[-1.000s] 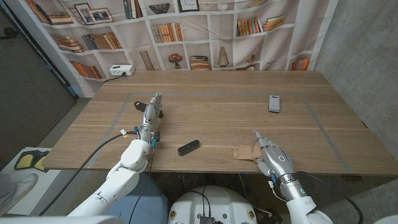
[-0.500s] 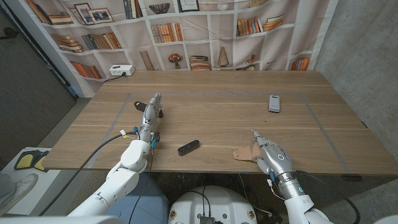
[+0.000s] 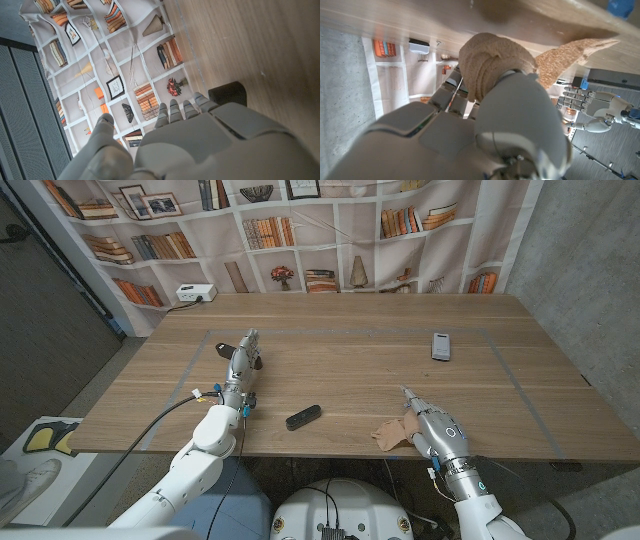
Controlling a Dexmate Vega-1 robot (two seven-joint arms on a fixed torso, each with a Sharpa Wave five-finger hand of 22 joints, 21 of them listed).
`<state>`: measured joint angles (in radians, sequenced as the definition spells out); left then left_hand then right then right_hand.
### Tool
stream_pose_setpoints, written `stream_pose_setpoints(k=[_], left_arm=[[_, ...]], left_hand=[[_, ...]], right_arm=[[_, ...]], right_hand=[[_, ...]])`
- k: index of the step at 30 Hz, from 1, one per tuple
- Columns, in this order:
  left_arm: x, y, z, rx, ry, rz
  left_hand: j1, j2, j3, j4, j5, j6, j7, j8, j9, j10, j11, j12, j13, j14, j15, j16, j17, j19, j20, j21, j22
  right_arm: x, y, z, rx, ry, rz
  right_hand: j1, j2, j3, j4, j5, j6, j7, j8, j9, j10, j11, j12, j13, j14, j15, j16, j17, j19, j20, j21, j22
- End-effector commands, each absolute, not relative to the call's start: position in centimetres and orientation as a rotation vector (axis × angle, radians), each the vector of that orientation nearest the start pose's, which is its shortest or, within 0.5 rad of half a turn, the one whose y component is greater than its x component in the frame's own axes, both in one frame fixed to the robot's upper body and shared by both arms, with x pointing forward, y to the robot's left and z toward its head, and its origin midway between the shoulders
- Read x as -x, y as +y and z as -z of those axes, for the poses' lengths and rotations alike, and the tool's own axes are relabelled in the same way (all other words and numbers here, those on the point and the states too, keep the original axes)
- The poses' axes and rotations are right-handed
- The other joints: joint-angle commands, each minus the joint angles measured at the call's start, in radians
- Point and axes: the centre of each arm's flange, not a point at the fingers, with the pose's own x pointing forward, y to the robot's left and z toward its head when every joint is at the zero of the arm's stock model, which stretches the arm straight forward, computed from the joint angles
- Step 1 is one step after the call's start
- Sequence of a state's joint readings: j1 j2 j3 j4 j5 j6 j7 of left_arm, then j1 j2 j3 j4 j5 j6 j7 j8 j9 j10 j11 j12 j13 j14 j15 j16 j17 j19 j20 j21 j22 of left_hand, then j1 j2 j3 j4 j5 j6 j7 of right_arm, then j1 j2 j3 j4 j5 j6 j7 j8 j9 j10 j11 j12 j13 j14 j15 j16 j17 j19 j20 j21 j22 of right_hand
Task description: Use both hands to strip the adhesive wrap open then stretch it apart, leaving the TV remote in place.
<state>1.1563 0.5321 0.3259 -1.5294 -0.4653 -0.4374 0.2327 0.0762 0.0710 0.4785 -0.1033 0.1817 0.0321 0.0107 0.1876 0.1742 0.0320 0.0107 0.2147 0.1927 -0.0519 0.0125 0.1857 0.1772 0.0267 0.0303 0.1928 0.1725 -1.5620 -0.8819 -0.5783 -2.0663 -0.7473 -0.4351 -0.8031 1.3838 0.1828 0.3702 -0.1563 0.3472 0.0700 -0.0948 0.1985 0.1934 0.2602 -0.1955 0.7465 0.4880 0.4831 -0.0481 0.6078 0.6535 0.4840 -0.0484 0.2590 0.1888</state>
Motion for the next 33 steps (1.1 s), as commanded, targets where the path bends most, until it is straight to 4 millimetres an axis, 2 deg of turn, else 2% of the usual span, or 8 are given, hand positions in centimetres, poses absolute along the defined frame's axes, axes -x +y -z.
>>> stream_pose_setpoints(k=[1,18,23,33], left_arm=[[-57.9,28.2,10.6,0.008,-0.659,0.053],[-57.9,28.3,10.6,0.002,-0.666,0.047],[-58.1,28.1,10.7,0.002,-0.666,0.048],[-58.0,27.8,10.7,0.003,-0.666,0.047]], left_hand=[[-0.005,0.008,0.005,0.003,0.003,0.004,0.002,-0.002,0.003,0.009,0.001,0.000,0.004,0.000,0.003,-0.001,0.003,0.009,0.004,0.003,0.003],[-0.006,0.008,0.006,0.004,0.003,0.004,0.002,-0.002,0.003,0.009,0.001,0.000,0.004,-0.001,0.003,-0.001,0.003,0.010,0.003,0.003,0.003],[-0.006,0.008,0.006,0.004,0.003,0.004,0.002,-0.002,0.003,0.010,0.002,0.000,0.004,-0.001,0.004,-0.001,0.003,0.010,0.003,0.003,0.003],[-0.008,0.008,0.005,0.005,0.003,0.006,0.003,-0.001,0.003,0.011,0.002,0.000,0.004,0.000,0.006,-0.001,0.003,0.010,0.004,0.003,0.003]], right_arm=[[-41.5,-22.4,21.1,1.244,-0.753,0.354],[-41.8,-22.6,19.9,1.061,-0.781,0.387],[-41.8,-22.6,19.4,1.056,-0.794,0.399],[-41.9,-22.9,18.5,0.990,-0.817,0.396]], right_hand=[[0.018,-0.001,-0.010,0.000,-0.007,0.014,-0.007,0.001,0.003,0.011,-0.003,0.012,0.010,0.016,-0.186,0.014,0.020,0.014,-0.001,0.009,0.007],[0.017,0.002,-0.043,0.017,-0.040,0.067,-0.024,0.004,0.005,0.061,-0.013,0.077,0.051,0.063,-0.185,0.064,0.089,0.024,0.002,0.026,0.015],[0.014,0.001,-0.055,0.020,-0.050,0.084,-0.026,0.003,0.005,0.085,-0.012,0.106,0.070,0.079,-0.186,0.075,0.101,0.021,0.004,0.029,0.017],[0.014,-0.003,-0.062,0.019,-0.056,0.093,-0.018,0.003,0.006,0.081,-0.011,0.118,0.083,0.082,-0.186,0.074,0.104,0.022,0.007,0.032,0.017]])
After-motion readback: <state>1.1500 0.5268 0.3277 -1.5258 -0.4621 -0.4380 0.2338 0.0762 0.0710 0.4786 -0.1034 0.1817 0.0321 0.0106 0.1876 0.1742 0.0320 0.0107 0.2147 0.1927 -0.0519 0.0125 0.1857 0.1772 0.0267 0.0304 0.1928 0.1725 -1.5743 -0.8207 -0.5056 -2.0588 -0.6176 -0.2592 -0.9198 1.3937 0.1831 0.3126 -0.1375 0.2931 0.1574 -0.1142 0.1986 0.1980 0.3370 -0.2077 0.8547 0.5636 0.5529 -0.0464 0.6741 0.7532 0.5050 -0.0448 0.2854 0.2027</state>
